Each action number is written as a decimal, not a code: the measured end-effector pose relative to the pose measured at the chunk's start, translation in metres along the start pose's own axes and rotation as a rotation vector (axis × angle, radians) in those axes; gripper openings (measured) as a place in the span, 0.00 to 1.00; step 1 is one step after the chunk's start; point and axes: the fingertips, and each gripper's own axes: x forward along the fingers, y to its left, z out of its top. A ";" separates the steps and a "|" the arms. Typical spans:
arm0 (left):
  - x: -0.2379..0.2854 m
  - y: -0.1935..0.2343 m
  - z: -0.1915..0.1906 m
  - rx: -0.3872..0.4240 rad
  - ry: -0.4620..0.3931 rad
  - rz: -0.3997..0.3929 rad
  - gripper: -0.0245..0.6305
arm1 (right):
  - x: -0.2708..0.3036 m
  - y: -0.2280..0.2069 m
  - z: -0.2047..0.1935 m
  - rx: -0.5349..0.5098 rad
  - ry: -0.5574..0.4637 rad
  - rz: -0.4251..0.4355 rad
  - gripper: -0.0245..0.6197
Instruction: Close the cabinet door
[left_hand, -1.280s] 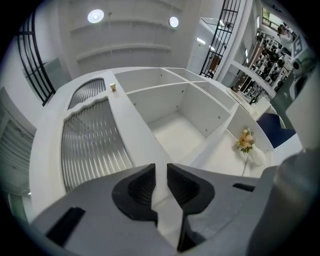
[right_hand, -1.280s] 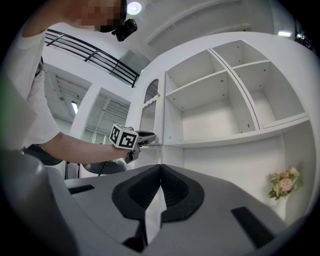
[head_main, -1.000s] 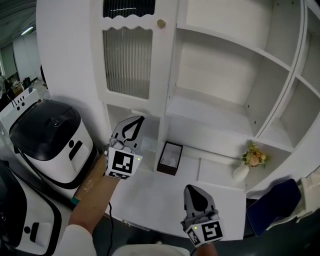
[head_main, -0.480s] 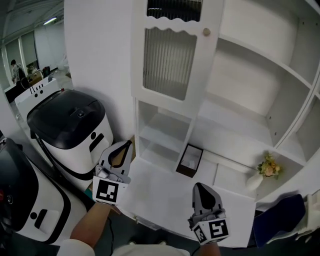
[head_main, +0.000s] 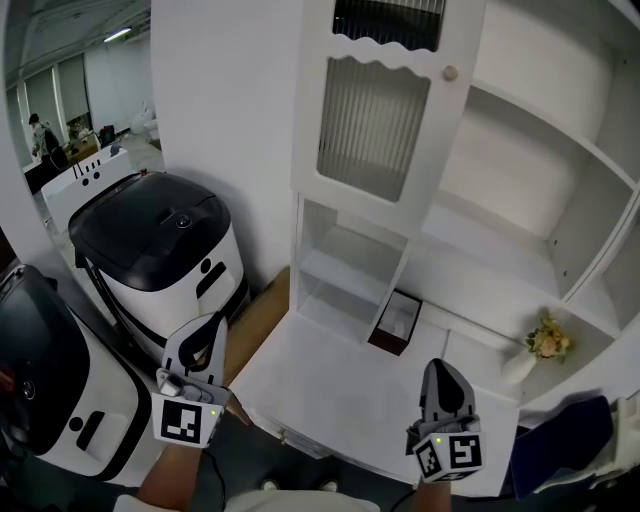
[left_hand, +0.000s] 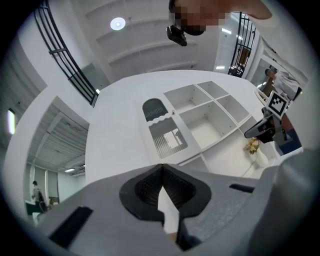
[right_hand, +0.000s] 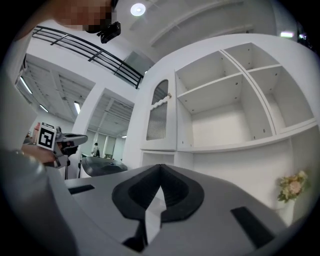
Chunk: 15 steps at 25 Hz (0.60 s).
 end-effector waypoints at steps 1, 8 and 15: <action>-0.008 0.004 -0.002 0.000 0.009 0.011 0.04 | -0.003 -0.005 0.001 0.001 -0.001 -0.021 0.04; -0.048 0.020 -0.015 0.048 0.042 0.039 0.04 | -0.028 -0.027 0.002 -0.005 0.001 -0.118 0.04; -0.057 0.016 -0.015 0.043 0.046 0.036 0.04 | -0.036 -0.023 0.004 -0.011 0.005 -0.129 0.04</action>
